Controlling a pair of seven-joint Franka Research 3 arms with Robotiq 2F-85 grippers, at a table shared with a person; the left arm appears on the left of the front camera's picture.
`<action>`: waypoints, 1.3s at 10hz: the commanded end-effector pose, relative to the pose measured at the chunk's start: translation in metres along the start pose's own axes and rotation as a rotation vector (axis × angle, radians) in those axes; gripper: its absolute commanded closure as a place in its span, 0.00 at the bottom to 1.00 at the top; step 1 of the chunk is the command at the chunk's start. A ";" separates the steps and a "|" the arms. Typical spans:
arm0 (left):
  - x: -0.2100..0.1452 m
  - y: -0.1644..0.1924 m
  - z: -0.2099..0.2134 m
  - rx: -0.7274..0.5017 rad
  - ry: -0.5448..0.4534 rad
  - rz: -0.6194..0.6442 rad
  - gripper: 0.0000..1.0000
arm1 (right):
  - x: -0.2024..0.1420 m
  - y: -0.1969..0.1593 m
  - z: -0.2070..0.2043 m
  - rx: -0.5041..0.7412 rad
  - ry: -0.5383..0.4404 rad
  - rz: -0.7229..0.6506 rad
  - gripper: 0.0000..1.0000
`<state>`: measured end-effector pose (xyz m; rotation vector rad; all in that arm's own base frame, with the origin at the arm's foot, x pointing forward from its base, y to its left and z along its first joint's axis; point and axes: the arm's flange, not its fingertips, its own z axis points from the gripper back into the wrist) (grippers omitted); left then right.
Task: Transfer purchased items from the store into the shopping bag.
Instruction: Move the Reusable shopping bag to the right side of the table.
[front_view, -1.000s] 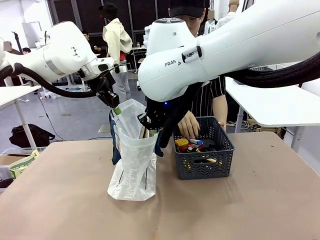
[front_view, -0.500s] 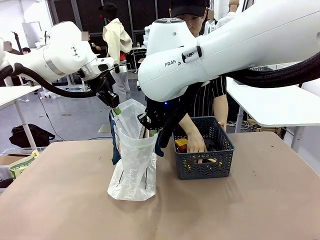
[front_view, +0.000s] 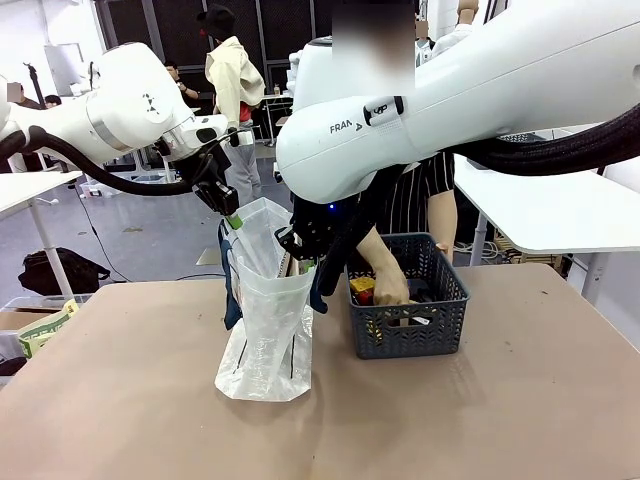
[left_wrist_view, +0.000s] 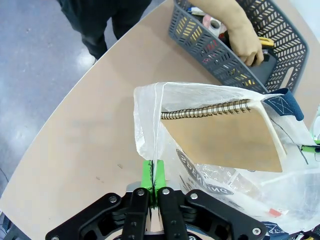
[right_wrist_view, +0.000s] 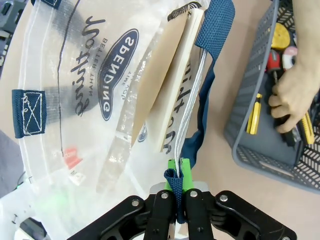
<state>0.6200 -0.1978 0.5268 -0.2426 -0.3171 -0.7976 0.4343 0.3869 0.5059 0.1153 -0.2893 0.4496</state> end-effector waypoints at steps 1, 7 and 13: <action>-0.005 -0.001 0.002 0.011 -0.006 0.004 1.00 | -0.001 0.000 0.002 0.001 -0.002 -0.002 1.00; -0.005 -0.001 0.002 0.011 -0.006 0.004 1.00 | -0.001 0.000 0.002 0.001 -0.002 -0.002 1.00; -0.005 -0.001 0.002 0.011 -0.006 0.004 1.00 | -0.001 0.000 0.002 0.001 -0.002 -0.002 1.00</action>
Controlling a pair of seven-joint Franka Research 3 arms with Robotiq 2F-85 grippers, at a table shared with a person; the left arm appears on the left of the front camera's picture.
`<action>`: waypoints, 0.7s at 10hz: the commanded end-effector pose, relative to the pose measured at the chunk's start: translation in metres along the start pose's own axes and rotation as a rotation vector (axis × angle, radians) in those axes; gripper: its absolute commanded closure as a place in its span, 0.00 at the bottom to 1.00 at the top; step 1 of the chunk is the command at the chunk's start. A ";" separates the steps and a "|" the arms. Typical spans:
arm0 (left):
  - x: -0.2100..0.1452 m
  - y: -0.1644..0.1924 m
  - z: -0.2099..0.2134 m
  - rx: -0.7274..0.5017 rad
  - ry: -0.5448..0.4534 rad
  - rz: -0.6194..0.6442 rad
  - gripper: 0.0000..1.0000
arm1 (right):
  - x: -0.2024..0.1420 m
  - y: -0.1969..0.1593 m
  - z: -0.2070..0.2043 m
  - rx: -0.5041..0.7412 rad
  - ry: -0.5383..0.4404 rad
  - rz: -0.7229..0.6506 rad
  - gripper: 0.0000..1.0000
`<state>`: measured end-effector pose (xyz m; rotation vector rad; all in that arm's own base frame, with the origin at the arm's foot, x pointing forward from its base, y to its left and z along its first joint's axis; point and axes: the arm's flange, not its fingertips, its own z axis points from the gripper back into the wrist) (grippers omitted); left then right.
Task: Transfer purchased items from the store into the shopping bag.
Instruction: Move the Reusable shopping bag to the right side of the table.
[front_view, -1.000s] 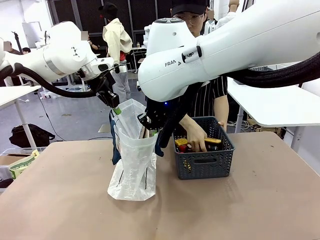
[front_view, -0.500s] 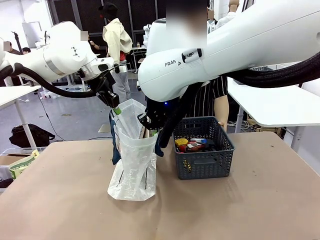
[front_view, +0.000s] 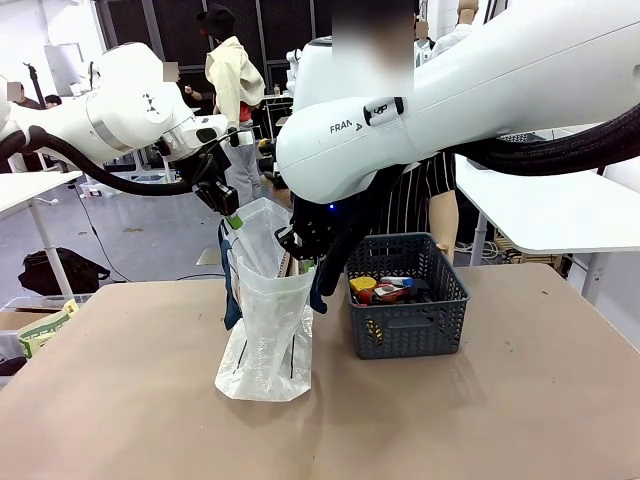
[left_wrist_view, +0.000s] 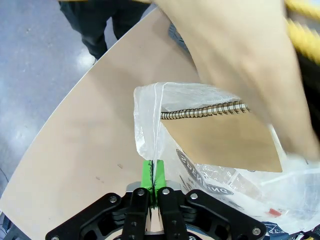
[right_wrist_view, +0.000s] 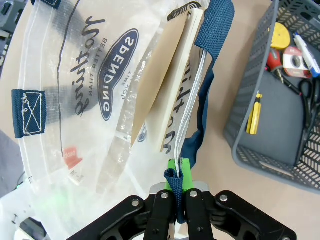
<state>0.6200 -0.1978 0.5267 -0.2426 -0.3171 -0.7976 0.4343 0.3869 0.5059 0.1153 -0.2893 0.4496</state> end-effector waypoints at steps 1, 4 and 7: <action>-0.005 -0.001 0.002 0.011 -0.006 0.004 1.00 | -0.001 0.000 0.002 0.001 -0.002 -0.002 1.00; -0.005 -0.001 0.002 0.011 -0.006 0.004 1.00 | -0.001 0.000 0.002 0.001 -0.002 -0.002 1.00; -0.005 -0.001 0.002 0.011 -0.006 0.004 1.00 | -0.001 0.000 0.002 0.001 -0.002 -0.002 1.00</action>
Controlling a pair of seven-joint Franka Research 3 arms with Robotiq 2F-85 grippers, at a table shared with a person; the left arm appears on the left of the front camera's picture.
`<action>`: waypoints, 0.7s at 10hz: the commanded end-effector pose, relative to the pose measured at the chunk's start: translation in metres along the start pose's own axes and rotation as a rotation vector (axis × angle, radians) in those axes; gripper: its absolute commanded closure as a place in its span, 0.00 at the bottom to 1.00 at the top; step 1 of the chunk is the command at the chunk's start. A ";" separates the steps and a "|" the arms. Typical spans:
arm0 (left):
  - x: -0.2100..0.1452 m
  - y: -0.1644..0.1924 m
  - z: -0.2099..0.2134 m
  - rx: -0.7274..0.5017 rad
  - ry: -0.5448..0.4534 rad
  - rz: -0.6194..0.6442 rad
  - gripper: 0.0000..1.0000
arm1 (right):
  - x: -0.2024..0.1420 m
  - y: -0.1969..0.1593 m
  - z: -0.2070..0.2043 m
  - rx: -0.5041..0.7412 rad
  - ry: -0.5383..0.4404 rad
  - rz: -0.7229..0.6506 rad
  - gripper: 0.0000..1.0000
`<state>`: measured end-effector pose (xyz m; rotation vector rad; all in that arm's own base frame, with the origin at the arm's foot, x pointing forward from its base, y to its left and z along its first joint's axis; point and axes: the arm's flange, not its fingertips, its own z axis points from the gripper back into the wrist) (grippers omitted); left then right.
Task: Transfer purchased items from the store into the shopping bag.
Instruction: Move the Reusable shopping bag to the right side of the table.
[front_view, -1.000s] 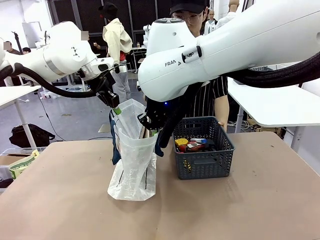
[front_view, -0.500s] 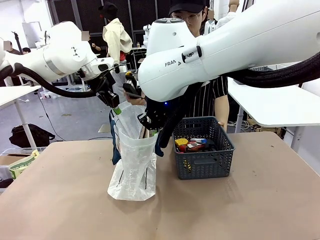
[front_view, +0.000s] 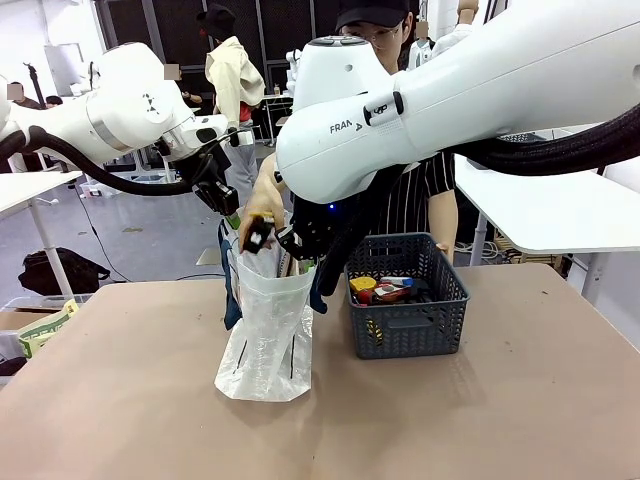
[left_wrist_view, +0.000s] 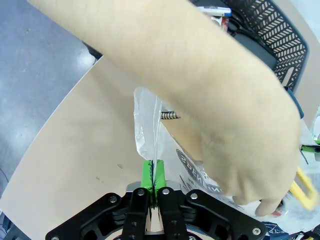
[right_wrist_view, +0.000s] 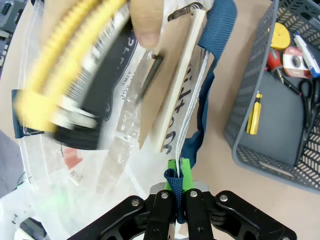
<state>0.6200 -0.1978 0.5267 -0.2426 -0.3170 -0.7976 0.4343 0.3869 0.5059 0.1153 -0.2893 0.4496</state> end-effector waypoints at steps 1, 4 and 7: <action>-0.005 -0.001 0.002 0.011 -0.006 0.004 1.00 | -0.001 0.000 0.002 0.001 -0.002 -0.002 1.00; -0.005 -0.001 0.002 0.011 -0.006 0.004 1.00 | -0.001 0.000 0.002 0.001 -0.002 -0.002 1.00; -0.005 -0.001 0.002 0.011 -0.006 0.004 1.00 | -0.001 0.000 0.002 0.001 -0.002 -0.002 1.00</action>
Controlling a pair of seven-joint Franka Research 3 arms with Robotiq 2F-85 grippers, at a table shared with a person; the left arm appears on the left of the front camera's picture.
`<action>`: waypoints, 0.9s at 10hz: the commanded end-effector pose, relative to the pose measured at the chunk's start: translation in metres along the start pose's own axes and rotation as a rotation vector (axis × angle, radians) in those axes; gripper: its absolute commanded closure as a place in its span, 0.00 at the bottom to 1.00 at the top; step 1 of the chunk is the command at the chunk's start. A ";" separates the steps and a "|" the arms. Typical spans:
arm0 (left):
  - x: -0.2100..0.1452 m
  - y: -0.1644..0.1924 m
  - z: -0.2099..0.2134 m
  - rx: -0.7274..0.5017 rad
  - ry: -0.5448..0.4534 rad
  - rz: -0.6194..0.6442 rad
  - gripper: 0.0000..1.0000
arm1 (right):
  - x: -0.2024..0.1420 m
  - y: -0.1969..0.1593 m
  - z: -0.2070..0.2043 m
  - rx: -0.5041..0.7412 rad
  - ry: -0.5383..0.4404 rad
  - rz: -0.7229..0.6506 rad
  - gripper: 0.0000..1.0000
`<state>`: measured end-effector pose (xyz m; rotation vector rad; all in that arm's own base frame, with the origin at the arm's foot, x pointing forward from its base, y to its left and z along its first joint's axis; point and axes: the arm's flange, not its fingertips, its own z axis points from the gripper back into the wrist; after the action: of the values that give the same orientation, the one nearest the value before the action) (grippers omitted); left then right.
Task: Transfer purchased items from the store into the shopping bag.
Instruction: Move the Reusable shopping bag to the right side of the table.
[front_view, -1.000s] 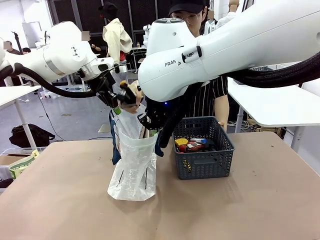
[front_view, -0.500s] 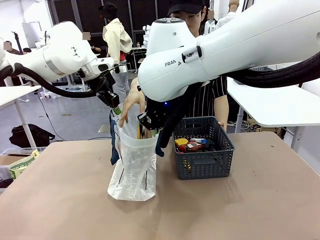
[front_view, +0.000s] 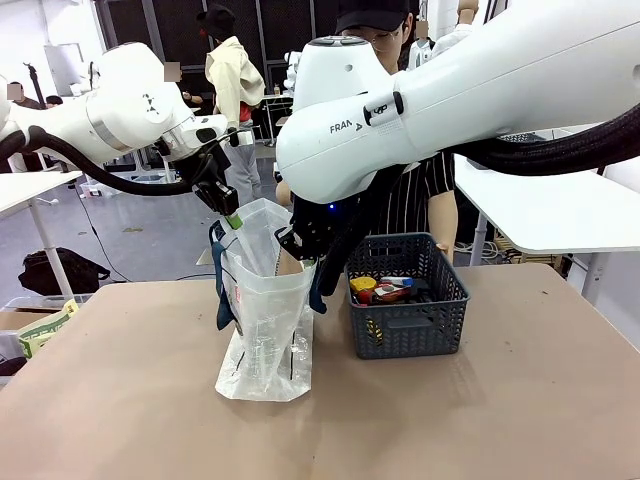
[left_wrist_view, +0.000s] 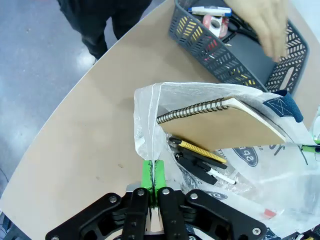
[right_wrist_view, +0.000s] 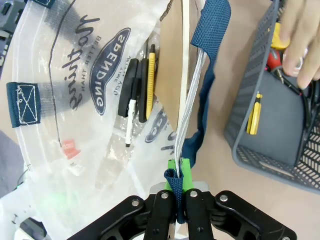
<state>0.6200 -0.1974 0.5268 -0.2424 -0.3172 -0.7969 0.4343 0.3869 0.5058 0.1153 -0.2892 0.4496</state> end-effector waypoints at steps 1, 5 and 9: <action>-0.005 -0.001 0.002 0.011 -0.006 0.003 1.00 | -0.001 0.000 0.002 0.001 -0.002 -0.002 1.00; -0.005 -0.001 0.002 0.011 -0.006 0.003 1.00 | -0.001 0.000 0.002 0.001 -0.002 -0.002 1.00; -0.005 -0.001 0.002 0.011 -0.006 0.003 1.00 | -0.001 0.000 0.002 0.001 -0.002 -0.002 1.00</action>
<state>0.6200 -0.1974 0.5268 -0.2424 -0.3172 -0.7969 0.4343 0.3869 0.5058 0.1153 -0.2892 0.4496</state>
